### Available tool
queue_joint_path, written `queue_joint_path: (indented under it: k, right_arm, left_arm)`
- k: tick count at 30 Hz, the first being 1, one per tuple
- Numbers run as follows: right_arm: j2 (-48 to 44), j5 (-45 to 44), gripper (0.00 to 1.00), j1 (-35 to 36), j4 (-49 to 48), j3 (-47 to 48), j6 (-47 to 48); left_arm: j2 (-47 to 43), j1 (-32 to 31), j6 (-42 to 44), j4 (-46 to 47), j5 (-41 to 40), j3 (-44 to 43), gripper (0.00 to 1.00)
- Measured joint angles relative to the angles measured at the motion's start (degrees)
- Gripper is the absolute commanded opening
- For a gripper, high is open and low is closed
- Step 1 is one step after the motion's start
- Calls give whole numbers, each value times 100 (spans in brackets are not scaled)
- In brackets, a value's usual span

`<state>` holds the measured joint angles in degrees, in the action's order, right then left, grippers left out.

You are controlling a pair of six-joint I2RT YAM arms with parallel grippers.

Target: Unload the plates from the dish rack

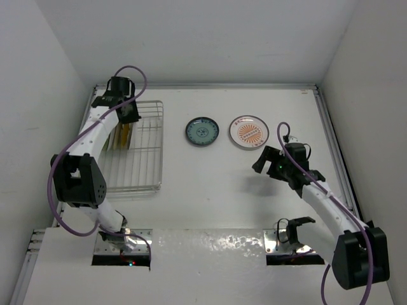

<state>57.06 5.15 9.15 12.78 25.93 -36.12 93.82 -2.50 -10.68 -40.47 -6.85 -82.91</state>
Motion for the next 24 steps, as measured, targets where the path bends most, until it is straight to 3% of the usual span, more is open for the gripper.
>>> queue_joint_path:
  k: [4, 9, 16, 19, 22, 24]
  right_arm:
    - [-127, 0, 99, 0, 17, -20, -50]
    - [-153, -13, 99, 0, 63, -26, -144]
    - [-157, -175, 99, 0, 533, 249, -186]
    - [-120, -116, 99, -17, 785, 767, -232]
    - [129, 286, 99, -155, 883, 1738, -321]
    - [393, 706, 99, -372, 752, 2446, -444]
  left_arm:
    - [61, 4, 111, -393, -68, -428, 0]
    - [225, 2, 229, -1067, 179, -1744, 0]
    - [177, -295, 337, -1255, 398, -2903, 0]
    - [142, -1047, 509, -1215, -442, -2889, 0]
    - [105, -2413, 868, -704, -1720, -2463, 0]
    - [-50, -3316, 1233, -68, -2376, -1731, 0]
